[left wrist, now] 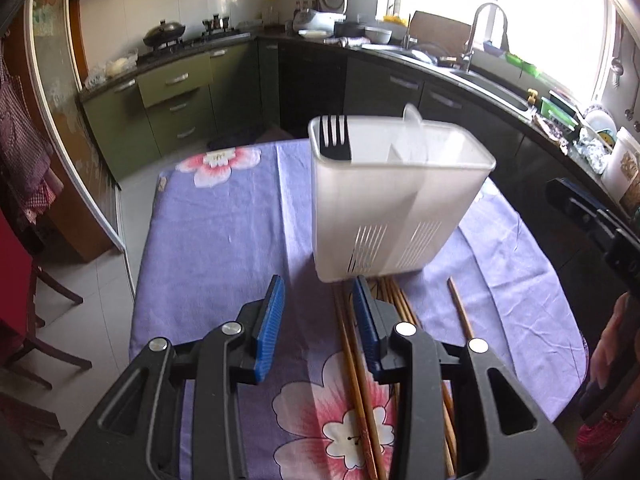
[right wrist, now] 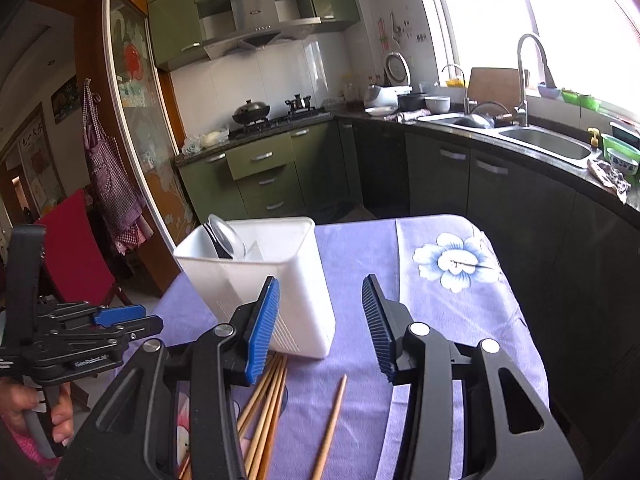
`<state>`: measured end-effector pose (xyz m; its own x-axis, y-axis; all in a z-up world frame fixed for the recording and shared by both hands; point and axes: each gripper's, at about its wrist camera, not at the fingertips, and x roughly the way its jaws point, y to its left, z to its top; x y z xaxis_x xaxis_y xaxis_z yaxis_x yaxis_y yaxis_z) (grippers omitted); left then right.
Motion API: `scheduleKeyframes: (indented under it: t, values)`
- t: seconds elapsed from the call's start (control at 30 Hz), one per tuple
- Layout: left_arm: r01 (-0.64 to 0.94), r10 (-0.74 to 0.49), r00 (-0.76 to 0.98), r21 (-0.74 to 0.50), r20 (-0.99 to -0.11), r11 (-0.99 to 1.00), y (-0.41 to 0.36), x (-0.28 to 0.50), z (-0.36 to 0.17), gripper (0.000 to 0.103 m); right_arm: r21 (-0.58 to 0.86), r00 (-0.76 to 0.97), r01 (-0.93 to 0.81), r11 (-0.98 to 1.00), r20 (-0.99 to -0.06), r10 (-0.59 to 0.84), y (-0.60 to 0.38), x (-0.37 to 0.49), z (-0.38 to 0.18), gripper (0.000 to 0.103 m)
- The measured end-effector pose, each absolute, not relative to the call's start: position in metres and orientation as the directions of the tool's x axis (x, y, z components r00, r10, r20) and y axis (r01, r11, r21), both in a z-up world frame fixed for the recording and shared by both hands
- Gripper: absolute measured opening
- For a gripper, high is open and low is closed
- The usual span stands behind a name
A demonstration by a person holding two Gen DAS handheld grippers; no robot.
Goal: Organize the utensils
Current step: 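Grasp a wooden chopstick from the row with the left gripper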
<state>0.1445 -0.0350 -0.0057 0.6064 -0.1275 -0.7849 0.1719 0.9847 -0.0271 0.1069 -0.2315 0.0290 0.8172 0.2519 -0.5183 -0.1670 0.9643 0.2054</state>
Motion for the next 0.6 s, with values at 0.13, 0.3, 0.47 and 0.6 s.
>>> scheduleKeyframes:
  t: [0.13, 0.3, 0.47, 0.6]
  values:
    - [0.156, -0.121, 0.473, -0.052, -0.873, 0.986, -0.035, 0.163, -0.051, 0.029, 0.230, 0.769, -0.163, 0.959, -0.579, 0.270, -0.238, 0.106, 0.008, 0.043]
    - [0.146, -0.073, 0.418, -0.013, -0.905, 0.989, -0.044, 0.175, -0.083, 0.023, 0.232, 0.739, -0.150, 0.961, -0.620, 0.265, -0.241, 0.106, -0.011, 0.043]
    - [0.135, -0.058, 0.371, -0.008, -0.927, 0.991, -0.045, 0.184, -0.101, 0.011, 0.238, 0.735, -0.135, 0.962, -0.627, 0.258, -0.247, 0.108, -0.016, 0.043]
    - [0.141, -0.065, 0.372, -0.013, -0.926, 0.990, -0.047, 0.186, -0.101, 0.011, 0.239, 0.732, -0.132, 0.962, -0.631, 0.257, -0.247, 0.112, -0.014, 0.043]
